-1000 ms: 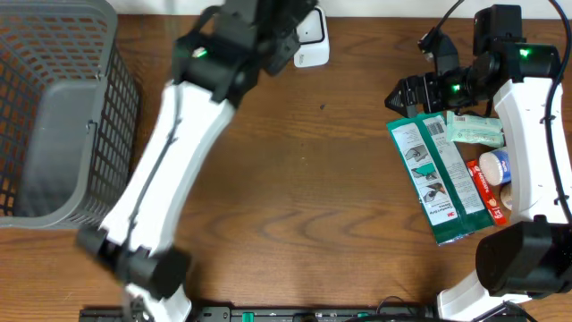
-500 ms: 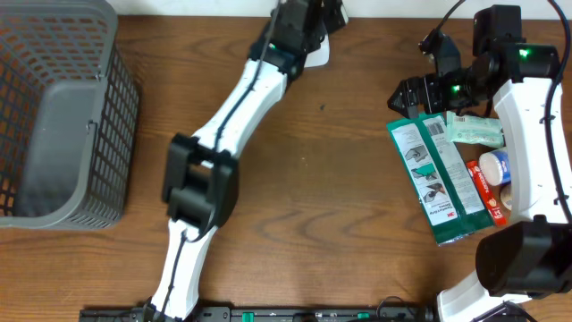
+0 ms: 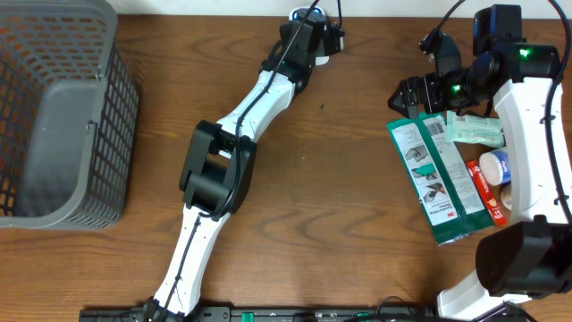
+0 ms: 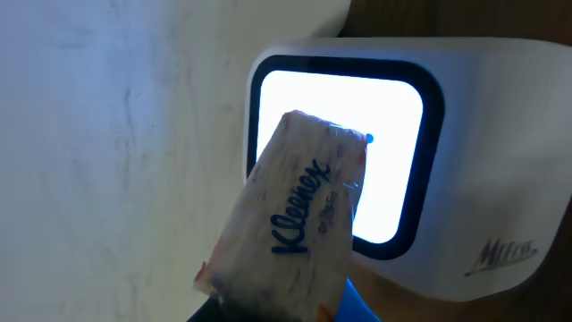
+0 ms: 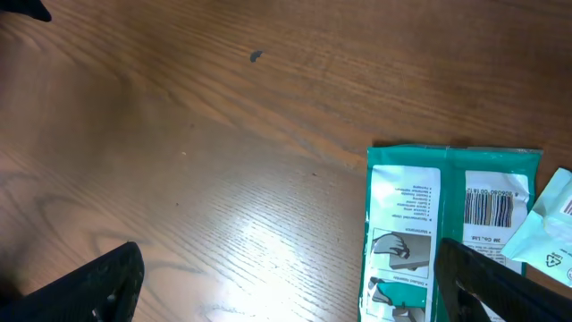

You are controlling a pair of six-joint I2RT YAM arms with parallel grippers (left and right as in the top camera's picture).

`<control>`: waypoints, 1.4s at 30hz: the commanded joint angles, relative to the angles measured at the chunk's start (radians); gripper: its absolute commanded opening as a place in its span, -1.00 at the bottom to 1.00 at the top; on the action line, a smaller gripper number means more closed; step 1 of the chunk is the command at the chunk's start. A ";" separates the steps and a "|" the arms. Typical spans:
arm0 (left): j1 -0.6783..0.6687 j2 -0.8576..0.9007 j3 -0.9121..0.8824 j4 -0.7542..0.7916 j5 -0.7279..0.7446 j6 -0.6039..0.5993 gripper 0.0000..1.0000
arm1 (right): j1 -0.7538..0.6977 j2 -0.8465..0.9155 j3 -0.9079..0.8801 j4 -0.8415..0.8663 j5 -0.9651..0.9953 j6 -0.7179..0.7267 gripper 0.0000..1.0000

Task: Scan the item barcode
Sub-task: 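Hold the Kleenex pack against the scanner with the left gripper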

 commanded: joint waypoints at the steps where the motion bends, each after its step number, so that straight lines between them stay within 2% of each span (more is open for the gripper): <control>1: 0.000 -0.009 0.003 0.004 -0.010 0.032 -0.86 | -0.001 -0.016 0.017 0.000 -0.001 0.009 0.99; 21: -0.002 -0.011 0.003 0.015 -0.037 0.032 -0.86 | -0.001 -0.016 0.017 0.000 -0.001 0.009 0.99; 29: -0.008 -0.064 0.003 0.015 -0.055 0.012 -0.85 | -0.001 -0.016 0.017 0.000 -0.001 0.009 0.99; 32: -0.021 -0.116 0.003 -0.006 -0.055 -0.102 -0.86 | -0.001 -0.016 0.017 0.000 -0.001 0.009 0.98; 37: -0.053 -0.272 0.003 -0.230 0.027 -0.393 -0.86 | -0.001 -0.016 0.017 0.000 -0.001 0.009 0.99; 39: -0.061 -0.345 0.003 -0.361 0.145 -0.539 -0.86 | -0.001 -0.016 0.017 0.000 -0.001 0.009 0.99; 42: -0.067 -0.458 0.003 -0.582 0.424 -0.731 -0.86 | -0.001 -0.016 0.017 0.000 -0.001 0.009 0.98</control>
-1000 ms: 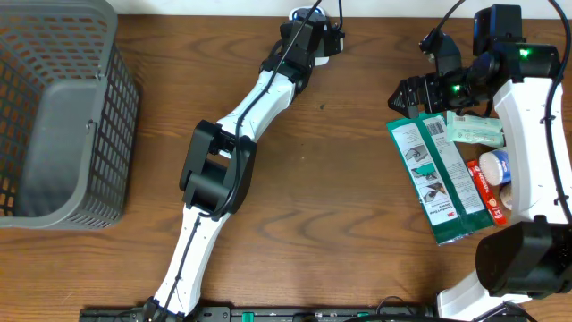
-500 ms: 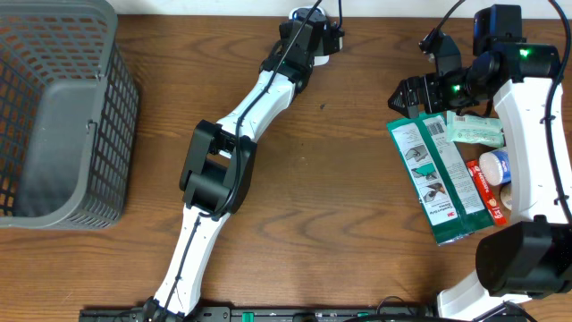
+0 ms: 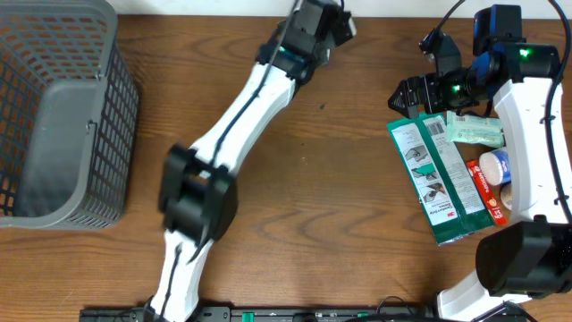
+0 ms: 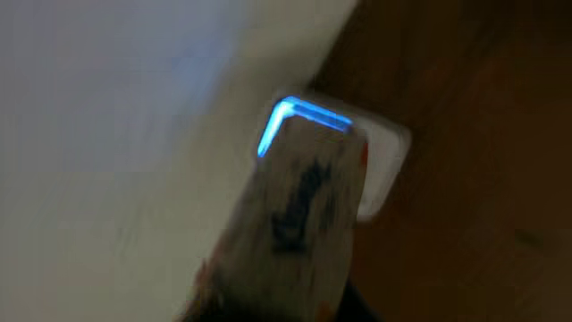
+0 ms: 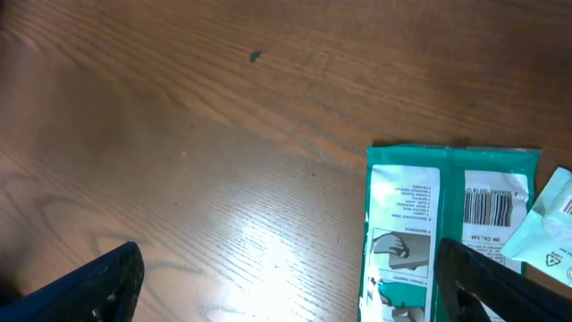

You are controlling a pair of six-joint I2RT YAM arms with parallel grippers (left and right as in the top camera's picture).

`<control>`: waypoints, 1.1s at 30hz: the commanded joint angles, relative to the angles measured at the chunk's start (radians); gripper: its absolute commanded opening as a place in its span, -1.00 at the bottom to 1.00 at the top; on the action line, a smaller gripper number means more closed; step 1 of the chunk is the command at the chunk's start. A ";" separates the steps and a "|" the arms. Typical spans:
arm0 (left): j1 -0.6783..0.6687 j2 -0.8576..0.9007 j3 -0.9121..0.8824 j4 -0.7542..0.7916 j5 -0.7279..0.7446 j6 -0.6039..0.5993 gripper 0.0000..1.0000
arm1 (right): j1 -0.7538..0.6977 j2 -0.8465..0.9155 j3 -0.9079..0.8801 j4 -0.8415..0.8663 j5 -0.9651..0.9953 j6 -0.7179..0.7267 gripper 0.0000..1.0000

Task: Scan the item barcode
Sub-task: 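Hold the Kleenex pack against the scanner with the left gripper, then carry the Kleenex pack right and drop it on the green wipes packet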

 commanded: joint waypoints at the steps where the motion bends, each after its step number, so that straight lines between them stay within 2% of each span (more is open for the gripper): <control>1: -0.005 -0.159 0.009 -0.167 0.370 -0.336 -0.86 | -0.001 -0.016 0.016 0.000 -0.002 0.007 0.99; 4: -0.005 -0.210 0.009 -0.311 0.520 -0.415 -0.85 | -0.001 -0.016 0.016 0.000 -0.002 0.007 0.99; 8: -0.005 -0.216 0.005 -0.424 0.580 -0.502 -0.86 | -0.001 -0.016 0.016 0.000 -0.002 0.007 0.99; 14: -0.005 -0.215 -0.042 -0.472 0.595 -0.624 -0.85 | -0.001 -0.016 0.016 0.002 -0.017 0.044 0.98; 16: -0.006 -0.215 -0.060 -0.453 0.613 -0.696 -0.85 | -0.001 -0.016 0.016 -0.073 0.001 0.060 0.98; 18: -0.006 -0.212 -0.096 -0.401 0.693 -0.777 -0.85 | -0.019 -0.018 0.044 -0.082 -0.008 0.068 0.98; 22: -0.027 -0.188 -0.176 -0.276 0.801 -0.861 -0.84 | -0.098 -0.018 0.164 -0.163 -0.008 0.132 0.99; 27: -0.105 -0.125 -0.258 -0.062 0.822 -1.018 -0.84 | -0.227 -0.018 0.285 -0.261 -0.012 0.169 0.99; 30: -0.177 -0.060 -0.267 0.090 0.822 -1.112 -0.70 | -0.302 -0.018 0.298 -0.291 -0.038 0.169 0.99; 33: -0.251 0.008 -0.267 0.254 0.811 -1.138 -0.53 | -0.357 -0.017 0.297 -0.322 -0.065 0.169 0.98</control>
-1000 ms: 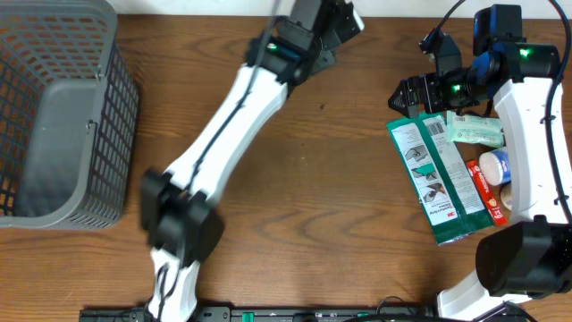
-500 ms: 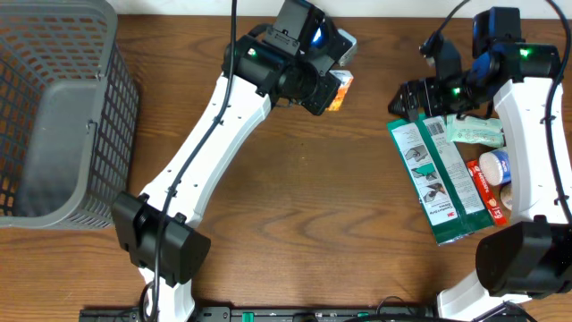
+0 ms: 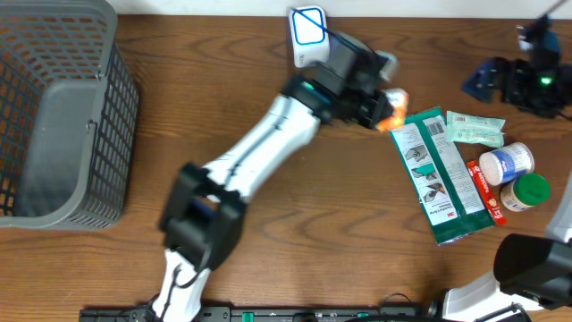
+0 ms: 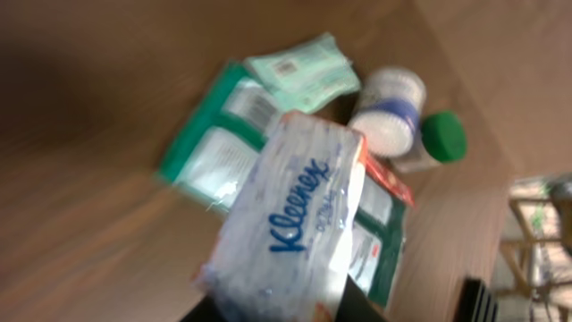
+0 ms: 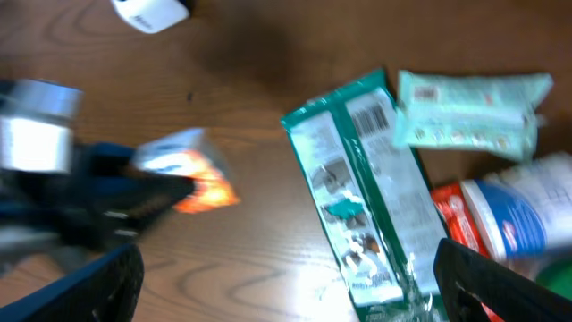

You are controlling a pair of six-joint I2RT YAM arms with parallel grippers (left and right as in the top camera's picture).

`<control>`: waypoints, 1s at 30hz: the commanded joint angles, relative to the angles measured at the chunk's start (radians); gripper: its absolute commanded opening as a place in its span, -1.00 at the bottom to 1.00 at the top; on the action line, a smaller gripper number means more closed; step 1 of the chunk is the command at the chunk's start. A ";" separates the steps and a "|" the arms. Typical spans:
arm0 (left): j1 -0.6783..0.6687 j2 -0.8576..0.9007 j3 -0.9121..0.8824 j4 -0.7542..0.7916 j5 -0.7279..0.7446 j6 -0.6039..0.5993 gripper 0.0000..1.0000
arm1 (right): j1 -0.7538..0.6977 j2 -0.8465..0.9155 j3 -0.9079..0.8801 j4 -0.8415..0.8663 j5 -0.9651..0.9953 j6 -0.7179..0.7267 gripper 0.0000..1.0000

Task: Scan the item barcode
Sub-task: 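Carry the Kleenex pack right and drop it on the green wipes packet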

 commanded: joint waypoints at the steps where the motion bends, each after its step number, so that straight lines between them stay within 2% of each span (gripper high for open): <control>1: -0.105 0.085 0.000 0.156 0.011 -0.097 -0.50 | -0.060 -0.013 0.012 -0.032 -0.046 0.023 0.99; 5: -0.192 0.181 0.000 0.319 -0.112 -0.097 -0.42 | -0.084 -0.013 0.012 -0.041 -0.045 0.022 0.98; 6: -0.209 0.199 0.000 0.343 -0.150 -0.097 -0.27 | -0.084 -0.013 0.012 -0.043 -0.044 0.022 0.99; 8: -0.237 0.228 0.000 0.375 -0.214 -0.087 0.26 | -0.084 -0.013 0.012 -0.050 -0.044 0.022 0.99; 10: -0.260 0.238 0.000 0.380 -0.241 -0.002 0.54 | -0.084 -0.013 0.012 -0.061 -0.038 0.021 0.99; 13: -0.274 0.229 0.001 0.373 -0.241 0.091 0.61 | -0.084 -0.013 0.012 -0.063 -0.035 0.021 0.98; 20: -0.257 0.146 0.005 0.343 -0.278 0.095 0.62 | -0.084 -0.013 0.012 -0.074 -0.035 0.021 0.98; 25: -0.212 0.018 0.005 0.178 -0.470 0.095 0.62 | -0.084 -0.013 0.012 -0.076 -0.019 0.022 0.99; 30: -0.144 -0.094 0.005 -0.051 -0.660 0.095 0.62 | -0.084 -0.013 0.012 -0.076 -0.010 0.022 0.99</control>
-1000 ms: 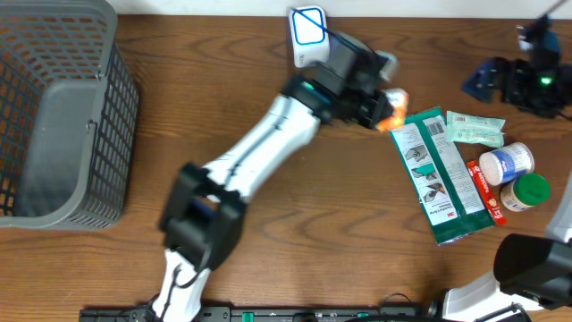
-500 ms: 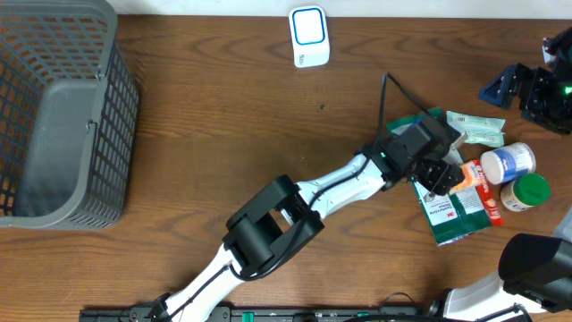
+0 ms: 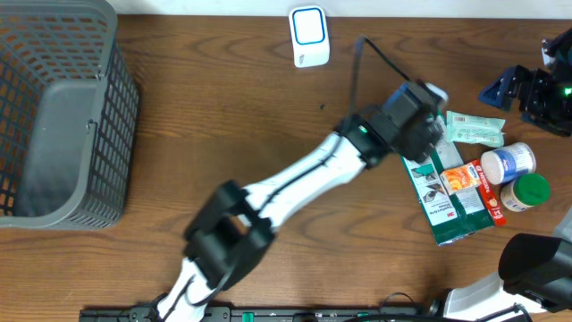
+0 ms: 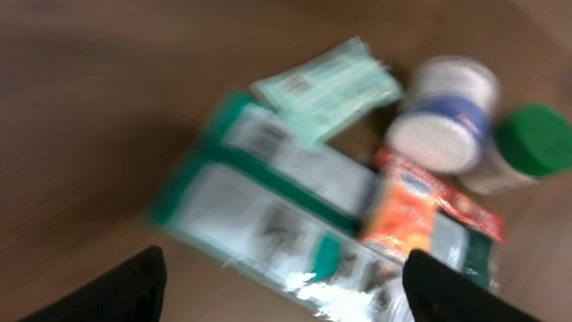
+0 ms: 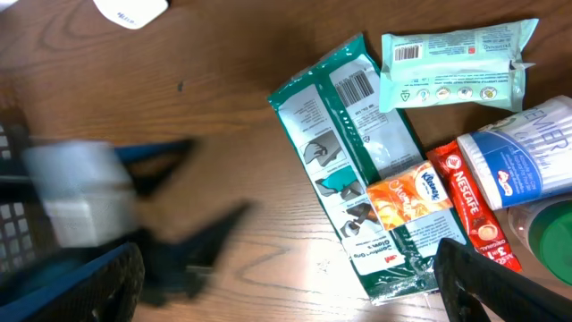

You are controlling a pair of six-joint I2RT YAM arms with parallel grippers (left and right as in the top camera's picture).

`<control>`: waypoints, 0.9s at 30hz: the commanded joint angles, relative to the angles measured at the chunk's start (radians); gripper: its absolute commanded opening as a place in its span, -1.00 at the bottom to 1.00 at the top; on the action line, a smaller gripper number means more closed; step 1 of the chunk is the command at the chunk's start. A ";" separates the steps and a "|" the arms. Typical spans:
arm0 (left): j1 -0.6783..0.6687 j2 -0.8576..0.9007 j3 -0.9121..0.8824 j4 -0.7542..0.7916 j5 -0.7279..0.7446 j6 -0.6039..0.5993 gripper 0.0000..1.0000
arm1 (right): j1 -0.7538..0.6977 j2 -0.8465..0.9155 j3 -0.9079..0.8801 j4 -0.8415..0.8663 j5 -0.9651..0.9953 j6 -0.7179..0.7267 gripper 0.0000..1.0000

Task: Scan the item barcode
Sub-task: 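Carry the Kleenex pack right and drop it on the green wipes packet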

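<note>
The small Kleenex tissue pack (image 3: 456,176), orange side up, lies on the long green packet (image 3: 433,192) at the right of the table. It also shows as the tissue pack (image 4: 404,213) in the left wrist view and the tissue pack (image 5: 407,199) in the right wrist view. My left gripper (image 3: 420,121) hovers just left of it, open and empty; the left gripper (image 4: 281,282) view is blurred. The white scanner (image 3: 308,36) with its blue-lit window stands at the back edge. My right gripper (image 3: 523,89) is open at the far right.
A mint wipes pack (image 3: 474,128), a blue-capped tub (image 3: 507,164), a green-lidded jar (image 3: 527,190) and a red Nescafe sachet (image 3: 483,192) crowd round the green packet. A grey mesh basket (image 3: 54,116) fills the left end of the wooden table (image 3: 268,116).
The left gripper has opened and the tissue pack now lies on the green packet. The left arm reaches further right. The right arm has barely moved.
The left gripper first held the tissue pack up to the lit scanner window, and still did a moment later. Then it carried the pack over the pile at the right while the right arm had pulled back. Now the pack rests on the pile, released.
</note>
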 commanded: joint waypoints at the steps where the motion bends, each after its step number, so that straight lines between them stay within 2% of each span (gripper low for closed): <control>1: 0.063 -0.096 0.011 -0.127 -0.207 0.017 0.63 | -0.010 -0.013 0.012 0.000 0.003 0.010 0.99; 7: 0.188 -0.188 0.011 -0.359 -0.260 0.017 0.63 | -0.010 -0.013 0.012 0.000 0.003 0.010 0.99; 12: 0.312 -0.223 0.011 -0.466 -0.259 0.016 0.63 | -0.010 -0.013 0.012 0.000 0.003 0.010 0.98; 20: 0.501 -0.224 0.011 -0.592 -0.259 0.017 0.63 | -0.010 -0.013 0.012 0.000 0.003 0.010 0.99; 27: 0.592 -0.224 0.011 -0.631 -0.259 0.016 0.63 | -0.010 -0.013 0.012 0.000 0.003 0.010 0.99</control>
